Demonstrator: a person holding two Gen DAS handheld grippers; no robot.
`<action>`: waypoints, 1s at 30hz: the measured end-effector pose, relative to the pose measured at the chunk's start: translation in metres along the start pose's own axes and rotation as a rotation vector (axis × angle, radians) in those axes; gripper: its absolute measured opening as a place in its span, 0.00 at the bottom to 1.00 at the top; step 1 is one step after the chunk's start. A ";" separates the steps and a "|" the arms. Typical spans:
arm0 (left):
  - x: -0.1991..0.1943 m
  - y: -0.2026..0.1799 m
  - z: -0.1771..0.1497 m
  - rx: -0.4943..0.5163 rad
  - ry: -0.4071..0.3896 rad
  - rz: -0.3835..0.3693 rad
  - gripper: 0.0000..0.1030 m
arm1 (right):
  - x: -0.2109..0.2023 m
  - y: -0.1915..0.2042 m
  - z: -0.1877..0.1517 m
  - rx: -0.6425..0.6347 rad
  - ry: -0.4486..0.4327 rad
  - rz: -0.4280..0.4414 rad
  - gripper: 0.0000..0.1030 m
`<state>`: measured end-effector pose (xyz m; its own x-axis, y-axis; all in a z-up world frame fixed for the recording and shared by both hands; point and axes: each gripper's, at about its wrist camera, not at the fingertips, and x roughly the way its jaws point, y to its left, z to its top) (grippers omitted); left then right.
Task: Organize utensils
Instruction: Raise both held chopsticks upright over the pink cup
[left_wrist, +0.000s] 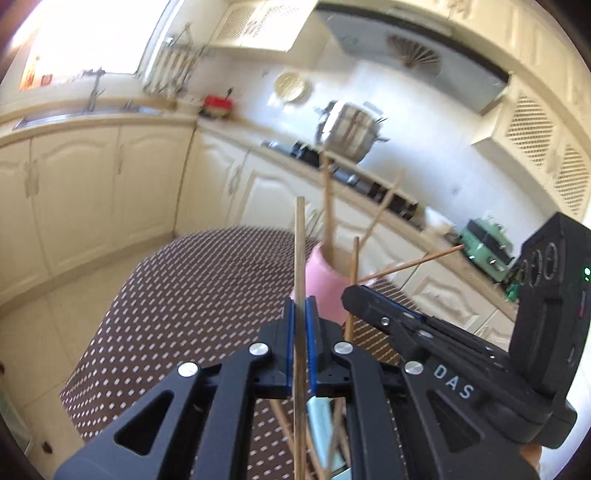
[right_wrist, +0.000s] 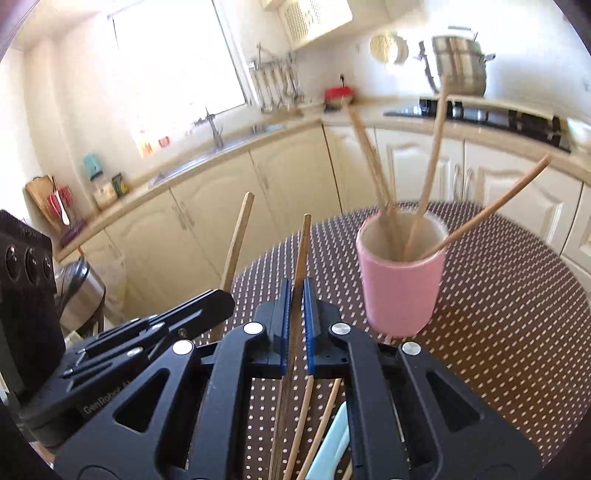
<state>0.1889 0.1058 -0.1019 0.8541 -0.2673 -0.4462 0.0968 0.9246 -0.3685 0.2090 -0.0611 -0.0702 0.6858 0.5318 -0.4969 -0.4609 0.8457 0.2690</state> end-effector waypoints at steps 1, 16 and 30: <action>-0.002 -0.004 0.000 0.003 -0.023 -0.004 0.06 | -0.005 -0.002 0.002 0.004 -0.019 0.002 0.07; 0.015 -0.056 0.020 0.121 -0.249 -0.018 0.06 | -0.047 -0.007 0.039 -0.032 -0.141 -0.037 0.06; 0.041 -0.082 0.059 0.136 -0.444 -0.078 0.06 | -0.077 -0.019 0.099 -0.080 -0.268 -0.091 0.05</action>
<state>0.2466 0.0353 -0.0421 0.9748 -0.2225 -0.0182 0.2100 0.9414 -0.2641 0.2205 -0.1138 0.0450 0.8460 0.4554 -0.2773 -0.4259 0.8901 0.1624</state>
